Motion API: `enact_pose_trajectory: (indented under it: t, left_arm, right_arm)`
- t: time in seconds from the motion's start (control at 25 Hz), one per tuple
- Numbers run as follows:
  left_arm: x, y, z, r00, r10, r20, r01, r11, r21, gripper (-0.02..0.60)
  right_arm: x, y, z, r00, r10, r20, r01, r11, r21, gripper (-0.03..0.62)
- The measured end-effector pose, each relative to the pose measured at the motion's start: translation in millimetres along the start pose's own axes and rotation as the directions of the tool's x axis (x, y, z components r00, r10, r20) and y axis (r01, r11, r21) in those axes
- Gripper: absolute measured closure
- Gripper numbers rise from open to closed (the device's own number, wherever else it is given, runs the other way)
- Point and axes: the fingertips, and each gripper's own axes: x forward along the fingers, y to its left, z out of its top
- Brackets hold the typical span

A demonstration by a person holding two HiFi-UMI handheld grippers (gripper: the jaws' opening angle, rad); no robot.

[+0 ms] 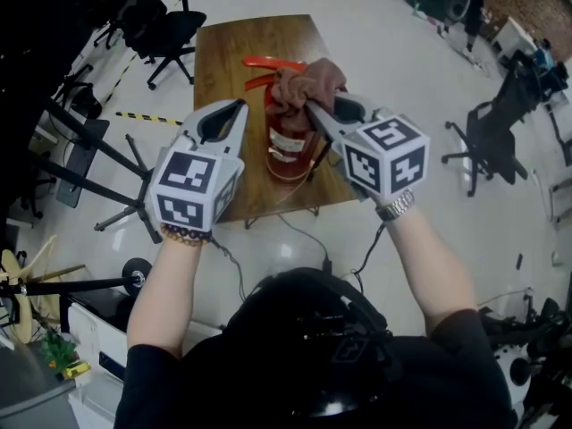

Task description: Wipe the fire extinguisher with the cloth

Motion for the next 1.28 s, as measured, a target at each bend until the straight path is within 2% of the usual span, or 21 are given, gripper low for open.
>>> enact_pose_trajectory:
  t: [0.12, 0.28, 0.36, 0.64, 0.88, 1.28]
  left_arm:
    - [1.3, 1.5, 33.9, 0.999, -0.029, 0.027, 0.027, 0.996, 0.090, 0.573]
    - [9.6, 5.1, 54.6, 0.999, -0.036, 0.014, 0.034, 0.989, 0.146, 0.496]
    - [15.2, 10.1, 55.9, 1.000, -0.025, 0.000, 0.025, 0.991, 0.134, 0.469]
    - [32.2, 22.5, 52.5, 0.997, 0.029, -0.067, -0.025, 0.998, 0.062, 0.469]
    - [38.1, 19.1, 53.8, 0.995, 0.014, -0.096, -0.014, 1.000, -0.001, 0.475]
    - [37.1, 17.0, 59.4, 0.991, 0.029, -0.131, -0.028, 1.000, 0.008, 0.479]
  right_arm:
    - [-0.9, 0.2, -2.0, 1.000, 0.000, -0.002, 0.000, 1.000, 0.002, 0.514]
    - [-1.9, 2.0, -3.3, 1.000, 0.001, -0.008, -0.001, 1.000, -0.002, 0.514]
    - [-2.8, 3.0, -4.2, 1.000, 0.001, -0.012, -0.001, 1.000, -0.002, 0.514]
    - [-9.0, 6.5, -10.8, 1.000, 0.004, -0.029, -0.004, 1.000, -0.008, 0.514]
    - [-11.9, 9.0, -17.7, 0.999, 0.004, -0.043, -0.005, 1.000, -0.015, 0.514]
    - [-15.7, 20.6, -41.8, 0.998, -0.005, -0.058, 0.004, 1.000, -0.030, 0.514]
